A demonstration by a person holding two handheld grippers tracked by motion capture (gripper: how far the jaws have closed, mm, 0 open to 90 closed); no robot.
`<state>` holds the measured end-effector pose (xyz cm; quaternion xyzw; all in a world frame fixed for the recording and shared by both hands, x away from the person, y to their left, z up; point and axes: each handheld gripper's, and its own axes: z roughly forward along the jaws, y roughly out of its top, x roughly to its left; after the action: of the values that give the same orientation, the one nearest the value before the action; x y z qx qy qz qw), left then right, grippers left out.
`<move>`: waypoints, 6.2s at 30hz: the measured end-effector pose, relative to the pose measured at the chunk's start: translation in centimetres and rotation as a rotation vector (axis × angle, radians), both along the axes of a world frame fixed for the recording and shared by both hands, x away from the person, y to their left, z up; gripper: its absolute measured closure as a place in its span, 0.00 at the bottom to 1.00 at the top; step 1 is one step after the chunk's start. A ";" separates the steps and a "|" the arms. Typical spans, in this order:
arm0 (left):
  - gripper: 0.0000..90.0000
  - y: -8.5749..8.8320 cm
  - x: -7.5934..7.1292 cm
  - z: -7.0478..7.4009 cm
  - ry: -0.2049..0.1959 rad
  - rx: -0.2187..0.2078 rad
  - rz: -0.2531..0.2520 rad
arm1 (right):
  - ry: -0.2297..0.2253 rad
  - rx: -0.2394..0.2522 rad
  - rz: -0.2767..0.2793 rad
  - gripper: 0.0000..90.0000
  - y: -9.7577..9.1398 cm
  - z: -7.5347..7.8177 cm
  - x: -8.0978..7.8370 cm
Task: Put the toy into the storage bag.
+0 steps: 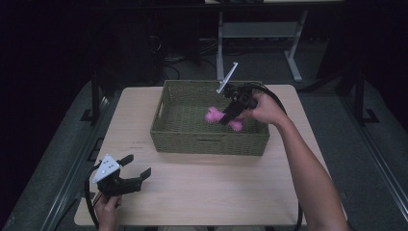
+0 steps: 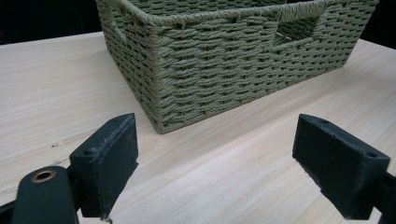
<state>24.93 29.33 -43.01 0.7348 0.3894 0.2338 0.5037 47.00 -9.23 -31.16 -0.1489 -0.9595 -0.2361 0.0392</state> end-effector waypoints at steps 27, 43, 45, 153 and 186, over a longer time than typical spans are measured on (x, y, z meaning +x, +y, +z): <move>0.15 -0.2 0.2 0.0 0.004 0.006 -0.004 | 0.075 -0.010 -0.044 0.64 -0.5 -3.9 2.6; 0.15 -0.2 0.1 0.0 0.002 0.001 -0.006 | 0.098 -0.053 -0.044 0.64 0.3 -5.8 2.8; 0.15 -0.2 0.1 0.0 0.002 0.001 -0.006 | 0.098 -0.056 -0.041 0.64 0.2 -6.1 2.8; 0.15 -0.5 0.0 0.0 0.001 0.026 -0.016 | -0.018 0.127 -0.130 0.35 -4.5 0.2 -6.0; 0.15 -0.5 0.1 -0.1 0.009 0.026 -0.017 | -0.034 0.157 -0.091 0.33 -5.5 -2.3 -10.4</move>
<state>25.02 28.80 -43.10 0.7457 0.3822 0.2313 0.4943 36.62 -14.74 -33.48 -0.1849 -0.9308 -0.3144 0.0237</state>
